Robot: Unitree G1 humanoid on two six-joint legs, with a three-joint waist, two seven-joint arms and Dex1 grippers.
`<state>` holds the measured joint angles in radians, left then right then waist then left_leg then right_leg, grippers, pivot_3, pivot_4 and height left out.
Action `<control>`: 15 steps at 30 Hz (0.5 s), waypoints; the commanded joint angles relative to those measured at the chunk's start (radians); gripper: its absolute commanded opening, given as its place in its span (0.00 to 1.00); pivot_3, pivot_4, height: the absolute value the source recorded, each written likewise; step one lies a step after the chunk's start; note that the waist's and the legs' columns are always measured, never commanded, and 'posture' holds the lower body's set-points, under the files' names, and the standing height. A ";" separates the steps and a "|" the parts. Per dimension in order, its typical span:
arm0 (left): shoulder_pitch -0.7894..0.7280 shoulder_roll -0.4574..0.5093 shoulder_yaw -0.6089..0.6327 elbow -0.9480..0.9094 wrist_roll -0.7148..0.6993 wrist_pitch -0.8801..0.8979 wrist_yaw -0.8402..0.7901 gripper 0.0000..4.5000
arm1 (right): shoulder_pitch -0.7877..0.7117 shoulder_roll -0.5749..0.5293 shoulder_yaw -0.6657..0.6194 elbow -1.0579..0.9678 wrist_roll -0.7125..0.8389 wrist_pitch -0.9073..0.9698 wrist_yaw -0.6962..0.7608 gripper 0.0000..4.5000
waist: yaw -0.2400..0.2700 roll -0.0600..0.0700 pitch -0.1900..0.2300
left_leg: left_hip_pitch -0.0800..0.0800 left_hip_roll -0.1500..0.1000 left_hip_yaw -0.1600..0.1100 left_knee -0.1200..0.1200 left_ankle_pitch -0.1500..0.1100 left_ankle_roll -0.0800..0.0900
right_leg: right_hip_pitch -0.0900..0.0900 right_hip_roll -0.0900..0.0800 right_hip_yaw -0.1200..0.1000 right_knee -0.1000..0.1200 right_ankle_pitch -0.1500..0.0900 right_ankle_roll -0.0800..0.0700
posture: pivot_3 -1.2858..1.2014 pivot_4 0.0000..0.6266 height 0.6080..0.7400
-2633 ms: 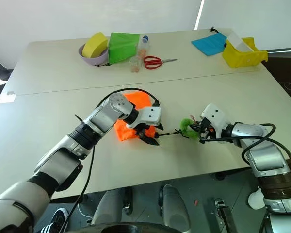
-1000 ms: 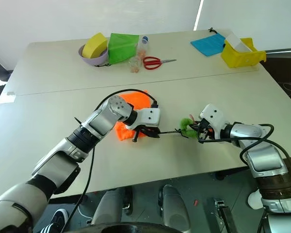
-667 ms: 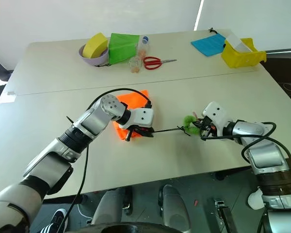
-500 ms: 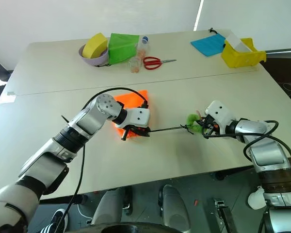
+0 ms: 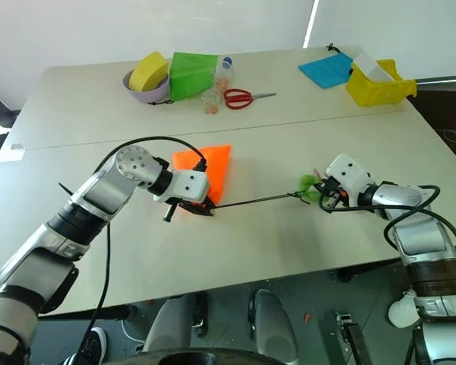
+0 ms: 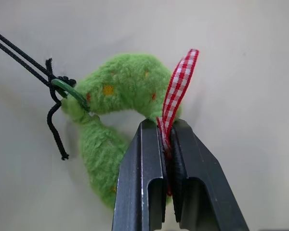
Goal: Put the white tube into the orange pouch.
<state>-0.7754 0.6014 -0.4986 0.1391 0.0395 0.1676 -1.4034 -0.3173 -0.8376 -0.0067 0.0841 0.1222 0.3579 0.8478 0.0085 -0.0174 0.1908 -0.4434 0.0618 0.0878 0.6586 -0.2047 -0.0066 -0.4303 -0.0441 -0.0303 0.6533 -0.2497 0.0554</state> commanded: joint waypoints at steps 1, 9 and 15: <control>0.021 0.063 0.052 -0.029 -0.027 0.015 -0.031 0.05 | -0.012 -0.038 -0.038 0.021 -0.030 -0.004 -0.025 0.00 | 0.001 0.000 0.000 | 0.000 0.000 0.000 0.000 0.000 0.000 | 0.000 0.000 0.000 0.000 0.000 0.000 | 0.52 0.24 1.00; 0.035 0.041 0.064 -0.033 -0.063 0.039 0.001 0.05 | -0.030 -0.028 -0.018 0.028 -0.032 -0.013 -0.035 0.00 | 0.003 0.000 0.000 | 0.000 0.000 0.000 0.001 0.000 0.000 | 0.000 0.000 0.000 0.000 0.000 0.000 | 0.52 0.24 1.00; 0.038 -0.032 0.103 -0.067 -0.146 0.134 0.030 0.70 | -0.032 0.001 -0.029 -0.021 0.029 0.044 -0.020 0.36 | 0.002 0.000 0.000 | 0.000 0.000 0.000 0.003 0.000 0.000 | 0.001 0.000 0.000 0.000 0.001 0.001 | 0.52 0.24 1.00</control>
<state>-0.7393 0.5749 -0.4375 0.1121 -0.0704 0.2828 -1.3791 -0.3349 -0.8337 0.0058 0.0999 0.1296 0.3858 0.8257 0.0109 -0.0174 0.1908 -0.4438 0.0618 0.0880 0.6615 -0.2047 -0.0066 -0.4294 -0.0443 -0.0302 0.6538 -0.2489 0.0566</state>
